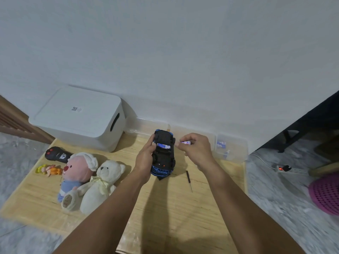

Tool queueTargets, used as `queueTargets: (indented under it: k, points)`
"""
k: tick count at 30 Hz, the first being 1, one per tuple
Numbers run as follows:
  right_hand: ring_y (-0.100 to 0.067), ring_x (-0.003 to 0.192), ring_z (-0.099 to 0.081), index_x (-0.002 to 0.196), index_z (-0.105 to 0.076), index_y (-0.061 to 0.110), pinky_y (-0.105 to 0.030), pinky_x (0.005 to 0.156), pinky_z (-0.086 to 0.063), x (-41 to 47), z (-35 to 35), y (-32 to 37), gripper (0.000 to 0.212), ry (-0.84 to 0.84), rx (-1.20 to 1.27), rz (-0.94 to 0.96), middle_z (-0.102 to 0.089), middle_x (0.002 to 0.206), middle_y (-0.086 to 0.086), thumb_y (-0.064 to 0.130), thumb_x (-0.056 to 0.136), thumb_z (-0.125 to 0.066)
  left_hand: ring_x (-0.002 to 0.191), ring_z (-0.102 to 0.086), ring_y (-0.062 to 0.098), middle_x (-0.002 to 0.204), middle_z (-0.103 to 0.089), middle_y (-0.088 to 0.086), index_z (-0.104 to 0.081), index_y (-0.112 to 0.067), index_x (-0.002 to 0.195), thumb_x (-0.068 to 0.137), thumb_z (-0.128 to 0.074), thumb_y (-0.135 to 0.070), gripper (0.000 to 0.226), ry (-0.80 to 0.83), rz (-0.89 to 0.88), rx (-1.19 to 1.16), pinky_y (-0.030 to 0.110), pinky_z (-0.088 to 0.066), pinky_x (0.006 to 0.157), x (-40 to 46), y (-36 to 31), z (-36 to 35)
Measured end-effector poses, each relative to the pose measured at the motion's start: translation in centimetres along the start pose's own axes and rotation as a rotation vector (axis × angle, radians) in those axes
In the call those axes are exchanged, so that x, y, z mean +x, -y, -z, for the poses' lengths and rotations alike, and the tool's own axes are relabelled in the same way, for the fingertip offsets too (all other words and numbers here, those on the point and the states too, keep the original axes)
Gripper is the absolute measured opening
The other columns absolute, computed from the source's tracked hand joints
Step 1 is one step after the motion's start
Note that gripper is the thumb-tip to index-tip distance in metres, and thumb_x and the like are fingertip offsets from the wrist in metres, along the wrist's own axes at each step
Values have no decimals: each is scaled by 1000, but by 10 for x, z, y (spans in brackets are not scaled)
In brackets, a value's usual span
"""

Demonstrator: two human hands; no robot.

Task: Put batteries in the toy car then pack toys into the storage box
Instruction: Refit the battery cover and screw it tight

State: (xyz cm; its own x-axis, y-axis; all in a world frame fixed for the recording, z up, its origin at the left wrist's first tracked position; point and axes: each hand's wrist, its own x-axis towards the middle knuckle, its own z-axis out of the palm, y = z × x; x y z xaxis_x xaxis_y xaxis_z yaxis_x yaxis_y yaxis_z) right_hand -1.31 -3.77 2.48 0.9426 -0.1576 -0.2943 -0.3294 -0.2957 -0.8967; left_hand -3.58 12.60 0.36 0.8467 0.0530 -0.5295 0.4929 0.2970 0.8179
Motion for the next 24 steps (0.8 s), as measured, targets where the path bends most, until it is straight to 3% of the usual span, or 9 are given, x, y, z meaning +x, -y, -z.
queueTargets:
  k: [3, 7, 10, 13, 18, 24]
  points:
    - [-15, 73, -64, 83, -71, 25, -36, 79, -59, 1, -8, 9, 16, 104, -103, 62, -66, 84, 6, 9, 84, -68, 96, -70, 25, 105, -74, -2, -61, -41, 127, 93, -43, -14, 47, -4, 1, 6, 47, -54, 92, 0, 0, -1]
    - [-5, 68, -59, 101, -65, 21, -13, 64, -48, -2, -18, 11, 26, 94, -265, 193, -64, 87, 5, 3, 82, -66, 99, -69, 25, 108, -73, -1, -59, -39, 129, 93, -40, -12, 49, -8, -5, 4, 45, -54, 91, -2, 0, -5]
    - [-11, 69, -62, 98, -62, 17, -20, 67, -52, -6, -23, 10, 26, 98, -246, 240, -66, 86, 1, 4, 77, -72, 105, -67, 25, 115, -70, 1, -58, -39, 131, 94, -39, -13, 49, -16, -10, 24, 47, -52, 95, -3, 1, -5]
    - [-5, 68, -60, 92, -69, 20, -22, 71, -54, -7, -27, 8, 20, 125, -279, 272, -68, 83, 4, 8, 77, -76, 110, -64, 23, 121, -67, 2, -57, -38, 132, 95, -38, -13, 48, -15, -7, 35, 46, -48, 100, -3, 1, -6]
    - [-3, 83, -67, 105, -74, 19, -20, 82, -53, -8, -30, -1, 21, 159, -255, 297, -74, 93, 6, 12, 86, -70, 114, -62, 23, 125, -65, 3, -56, -37, 133, 94, -40, -14, 48, -2, -11, 26, 47, -46, 103, -4, 1, -6]
    - [-10, 78, -63, 100, -69, 18, -26, 77, -54, -9, -30, -15, 21, -114, -130, 149, -67, 91, 4, 16, 80, -75, 105, -68, 28, 117, -70, 5, -60, -33, 129, 100, -46, -30, 33, 81, -79, -11, 48, -53, 93, -9, -3, -9]
